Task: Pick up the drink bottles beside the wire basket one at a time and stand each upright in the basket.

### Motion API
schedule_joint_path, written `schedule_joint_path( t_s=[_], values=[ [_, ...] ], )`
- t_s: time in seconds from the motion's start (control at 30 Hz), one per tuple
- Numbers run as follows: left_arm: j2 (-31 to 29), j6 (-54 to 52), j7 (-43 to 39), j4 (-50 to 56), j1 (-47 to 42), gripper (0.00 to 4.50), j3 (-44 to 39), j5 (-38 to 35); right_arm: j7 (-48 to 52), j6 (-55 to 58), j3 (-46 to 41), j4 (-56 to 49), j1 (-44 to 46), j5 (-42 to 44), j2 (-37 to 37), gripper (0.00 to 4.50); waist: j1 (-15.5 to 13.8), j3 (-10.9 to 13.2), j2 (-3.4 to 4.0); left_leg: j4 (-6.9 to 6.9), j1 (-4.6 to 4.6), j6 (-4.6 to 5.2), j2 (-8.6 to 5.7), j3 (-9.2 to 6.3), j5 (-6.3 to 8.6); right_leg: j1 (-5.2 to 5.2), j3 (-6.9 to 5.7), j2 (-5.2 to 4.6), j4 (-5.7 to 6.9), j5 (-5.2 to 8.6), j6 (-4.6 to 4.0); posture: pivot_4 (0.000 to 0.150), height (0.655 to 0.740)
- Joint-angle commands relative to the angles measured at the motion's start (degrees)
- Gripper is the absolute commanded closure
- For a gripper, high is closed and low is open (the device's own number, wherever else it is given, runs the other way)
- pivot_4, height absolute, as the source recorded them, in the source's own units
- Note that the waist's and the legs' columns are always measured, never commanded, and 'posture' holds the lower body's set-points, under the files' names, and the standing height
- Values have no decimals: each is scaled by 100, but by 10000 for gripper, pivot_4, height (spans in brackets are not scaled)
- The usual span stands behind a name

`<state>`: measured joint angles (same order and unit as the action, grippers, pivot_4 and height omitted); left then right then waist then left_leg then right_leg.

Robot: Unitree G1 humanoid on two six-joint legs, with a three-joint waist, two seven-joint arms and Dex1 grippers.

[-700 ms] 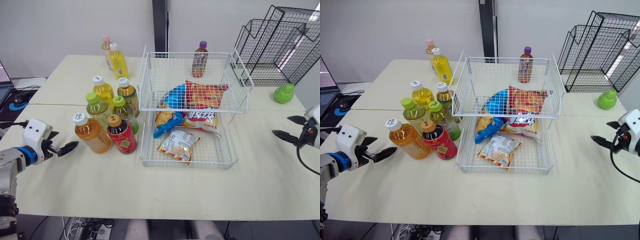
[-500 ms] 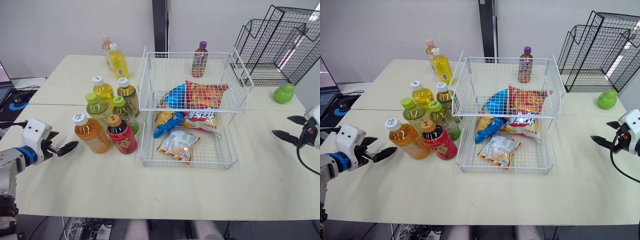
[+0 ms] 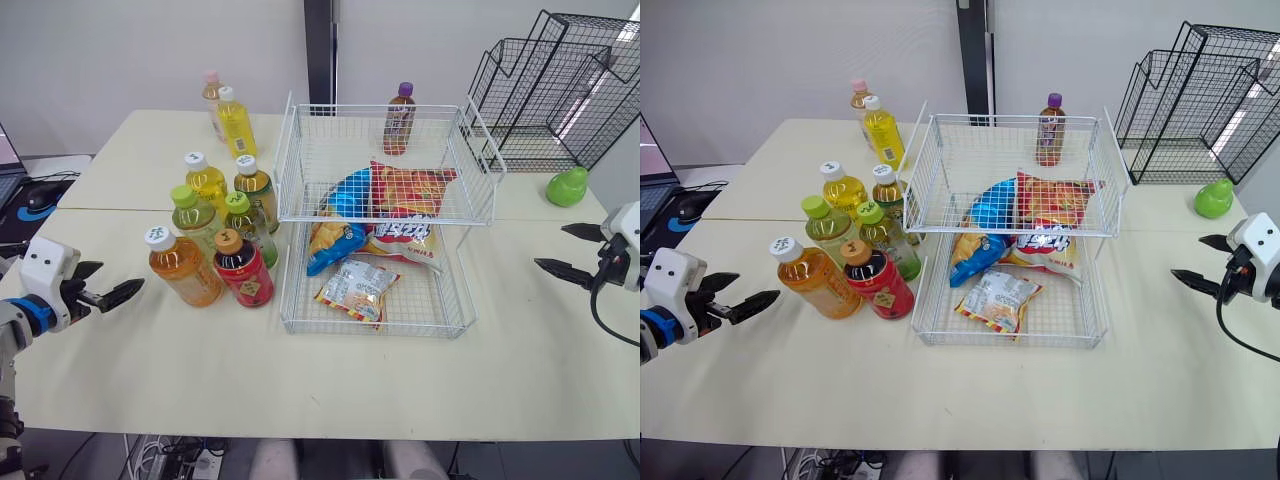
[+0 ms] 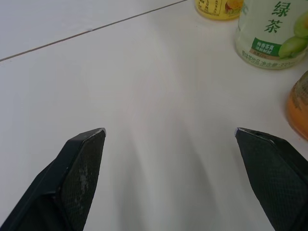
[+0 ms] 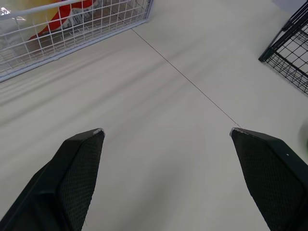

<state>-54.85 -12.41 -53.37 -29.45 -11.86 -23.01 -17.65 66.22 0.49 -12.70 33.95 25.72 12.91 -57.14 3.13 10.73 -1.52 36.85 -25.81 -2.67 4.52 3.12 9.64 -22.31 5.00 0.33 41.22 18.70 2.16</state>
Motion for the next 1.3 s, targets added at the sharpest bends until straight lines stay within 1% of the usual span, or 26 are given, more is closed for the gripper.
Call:
schedule_joint_path(
  t_s=[0.03, 0.33, 0.43, 0.53, 0.67, 0.77, 0.83, 0.87, 0.93, 0.97, 1.07, 1.13, 1.23, 1.3],
  values=[
    [-205, 112, -21, 26, -10, 270, -257, -66, 23, 77, -205, -136, 39, 163, -118, 0, -1, 0, 0, 0, 0, 0, -1, 1, 0, 0, 1, 0, 0, 0, 0, 1500, 6978],
    [-191, 60, -70, 201, 69, 270, -446, -183, -136, -99, -213, -382, -143, 135, -104, 0, 0, 0, 0, 0, 0, 0, 0, 0, 0, 0, 0, 0, 0, 0, 0, 1500, 6978],
    [-149, -87, -120, 424, 94, 270, -483, -282, -134, 132, -384, -860, -327, 392, -104, 0, -5, 0, 0, 0, 0, 0, 0, 1, 0, 0, 0, 0, 0, 0, 0, 1500, 6978],
    [-117, -236, -138, 625, 134, 270, -495, -362, -194, 457, -796, -1797, -647, 828, -117, 0, -8, 0, 0, -1, 0, 0, 1, 0, 0, 0, 1, 0, 1, 0, 0, 1500, 6978],
    [-82, -392, -105, 857, 211, 270, -540, -436, -229, 1075, -1585, -3475, -1203, 1558, -145, 0, -20, 0, 1, -4, 0, -1, 2, -2, 0, 2, 0, 0, 1, 0, 1, 1500, 6978],
    [-74, -526, -83, 1044, 354, 270, -648, -509, -297, 2009, -2016, -4711, -1373, 2413, -314, 0, -23, 0, 1, -3, 1, -1, 4, -5, 0, 3, -1, 0, 1, 0, 1, 1500, 6978],
    [-61, -633, -54, 1222, 506, 270, -743, -575, -452, 2586, -2048, -5333, -1181, 3065, -438, 0, -3, 0, 1, -1, 1, -1, 6, -3, 0, 2, 0, -1, 1, 0, 1, 1500, 6978],
    [-48, -695, -30, 1319, 581, 270, -795, -617, -498, 2731, -1942, -5511, -1031, 3267, -466, 0, 7, -1, 0, -2, 2, -1, 13, -1, 0, 3, 2, -2, 1, 0, 1, 1500, 6978],
    [-19, -834, 3, 1679, 826, 270, -974, -725, -482, 2884, -1361, -5767, -483, 3596, -419, 0, 45, -8, -12, -2, 6, -1, 15, -2, 0, 3, -1, -2, 0, 1, 1, 1500, 6978],
    [-9, -951, 17, 1922, 977, 270, -1099, -801, -435, 2936, -1024, -5826, -172, 3679, -335, 0, 53, -12, -18, -2, 8, -1, 20, 4, 0, 2, 1, -4, -1, 1, 0, 1500, 6978],
    [15, -1262, 82, 2524, 1349, 270, -1408, -1006, -347, 3022, -441, -5840, 374, 3754, -119, 0, 50, -22, -37, -2, 8, 0, 28, 3, 1, -2, -2, -26, -1, 3, -5, 1500, 6978],
    [53, -1569, 74, 3101, 1750, 270, -1779, -1199, -267, 3071, -43, -5836, 713, 3844, 154, 0, 35, -25, -43, -4, 7, 0, 28, 4, 1, -2, -3, -32, -3, 5, -9, 1500, 6978],
    [183, -2450, 130, 4248, 2358, 270, -2607, -1827, -58, 2990, 496, -5734, 967, 3729, 590, 0, 16, -26, -49, -10, 3, 5, 27, 7, 4, -4, -3, -40, -6, 6, -8, 1500, 6978],
    [293, -3058, 300, 4900, 2591, 270, -3016, -2309, 114, 2862, 704, -5631, 995, 3561, 745, 0, -10, -28, -55, -9, 0, 6, 23, 2, 4, -3, -9, -40, -8, 6, -8, 1500, 6978]
  ],
)
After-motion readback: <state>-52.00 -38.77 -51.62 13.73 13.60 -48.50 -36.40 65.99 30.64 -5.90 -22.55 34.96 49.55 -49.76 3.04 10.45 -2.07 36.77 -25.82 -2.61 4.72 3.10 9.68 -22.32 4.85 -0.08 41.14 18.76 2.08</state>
